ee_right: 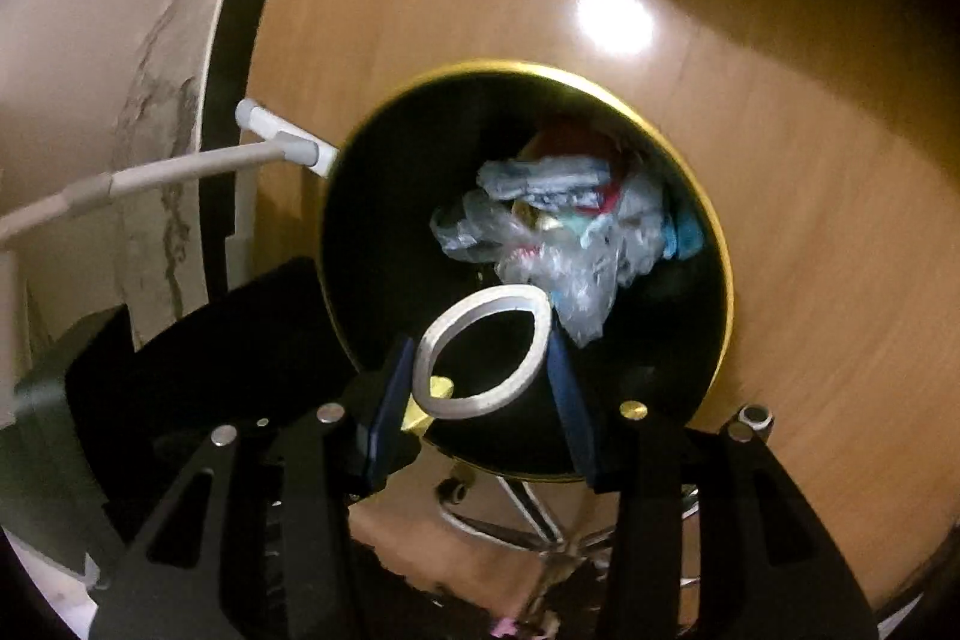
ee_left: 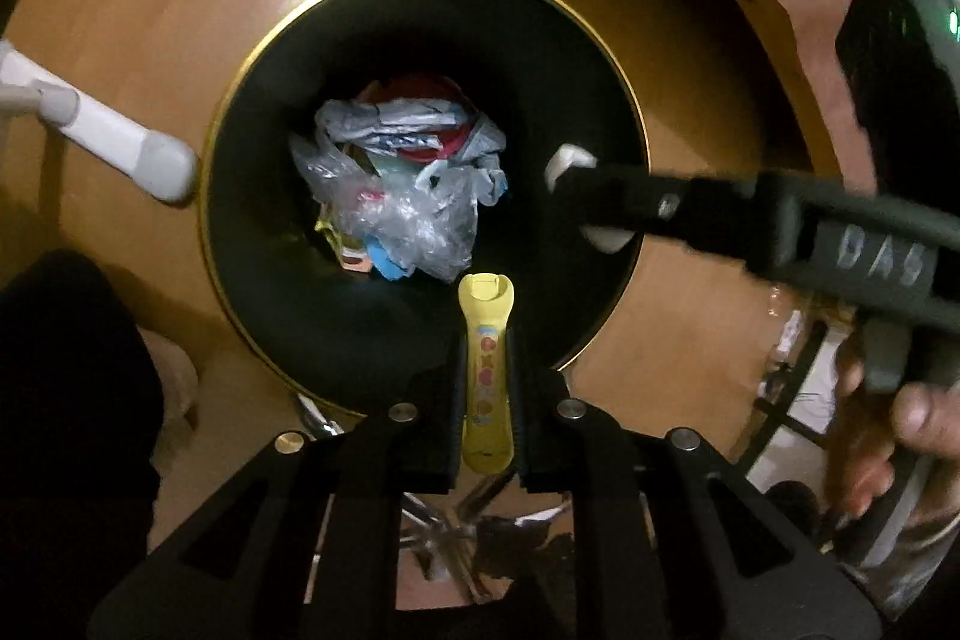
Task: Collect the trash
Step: 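Carry both items over the bin and open both tools to drop them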
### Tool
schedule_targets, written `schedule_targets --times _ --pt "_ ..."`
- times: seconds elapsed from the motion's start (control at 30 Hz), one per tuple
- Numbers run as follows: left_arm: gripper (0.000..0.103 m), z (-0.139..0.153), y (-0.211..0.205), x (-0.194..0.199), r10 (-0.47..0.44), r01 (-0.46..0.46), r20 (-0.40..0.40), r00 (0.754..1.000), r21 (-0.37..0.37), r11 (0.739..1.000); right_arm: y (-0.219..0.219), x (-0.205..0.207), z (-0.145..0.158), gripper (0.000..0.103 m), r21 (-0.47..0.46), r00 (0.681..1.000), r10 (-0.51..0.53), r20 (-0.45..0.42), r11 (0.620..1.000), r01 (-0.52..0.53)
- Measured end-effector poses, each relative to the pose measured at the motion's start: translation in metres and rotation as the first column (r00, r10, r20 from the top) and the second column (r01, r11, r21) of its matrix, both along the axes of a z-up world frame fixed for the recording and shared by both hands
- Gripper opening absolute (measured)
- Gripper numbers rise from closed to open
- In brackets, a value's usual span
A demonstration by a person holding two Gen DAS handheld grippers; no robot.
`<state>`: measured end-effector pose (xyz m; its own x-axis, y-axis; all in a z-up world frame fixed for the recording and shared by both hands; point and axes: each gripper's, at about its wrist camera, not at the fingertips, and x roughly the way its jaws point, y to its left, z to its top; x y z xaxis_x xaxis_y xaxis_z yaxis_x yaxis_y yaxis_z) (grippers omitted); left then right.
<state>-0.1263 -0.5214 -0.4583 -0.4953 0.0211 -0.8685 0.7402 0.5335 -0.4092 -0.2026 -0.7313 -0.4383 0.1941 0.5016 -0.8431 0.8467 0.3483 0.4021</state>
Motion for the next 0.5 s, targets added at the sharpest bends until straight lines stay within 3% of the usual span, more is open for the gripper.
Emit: schedule_targets --times 0.23,0.27,0.33,0.37,0.43,0.5 --pt "0.012 -0.002 -0.006 -0.005 0.001 -0.002 -0.023 1.0 -0.029 1.0 -0.003 0.006 0.0 0.046 -0.014 1.0 -0.003 -0.014 1.0 0.003" --pt "0.016 0.001 -0.007 -0.005 -0.001 0.001 -0.015 1.0 -0.032 0.999 -0.006 0.005 -0.001 0.048 -0.019 1.0 -0.007 -0.015 1.0 0.006" --pt "0.055 0.005 -0.008 -0.005 0.003 -0.003 0.013 1.0 -0.031 1.0 -0.008 0.005 0.001 0.077 -0.038 1.0 -0.011 -0.027 0.999 0.01" --pt "0.086 0.006 -0.009 -0.005 0.008 -0.006 0.044 0.999 -0.034 0.999 -0.01 0.005 0.002 0.091 -0.051 1.0 -0.013 -0.026 0.999 0.012" --pt "0.091 0.015 -0.011 -0.005 0.014 -0.008 0.11 0.994 -0.054 0.998 -0.015 0.006 0.009 0.092 -0.087 1.0 -0.014 -0.02 0.996 0.012" --pt "0.091 0.023 -0.012 -0.006 0.015 -0.006 0.105 0.994 -0.091 0.996 -0.023 0.006 0.014 0.092 -0.096 0.998 -0.028 -0.061 0.995 0.023"
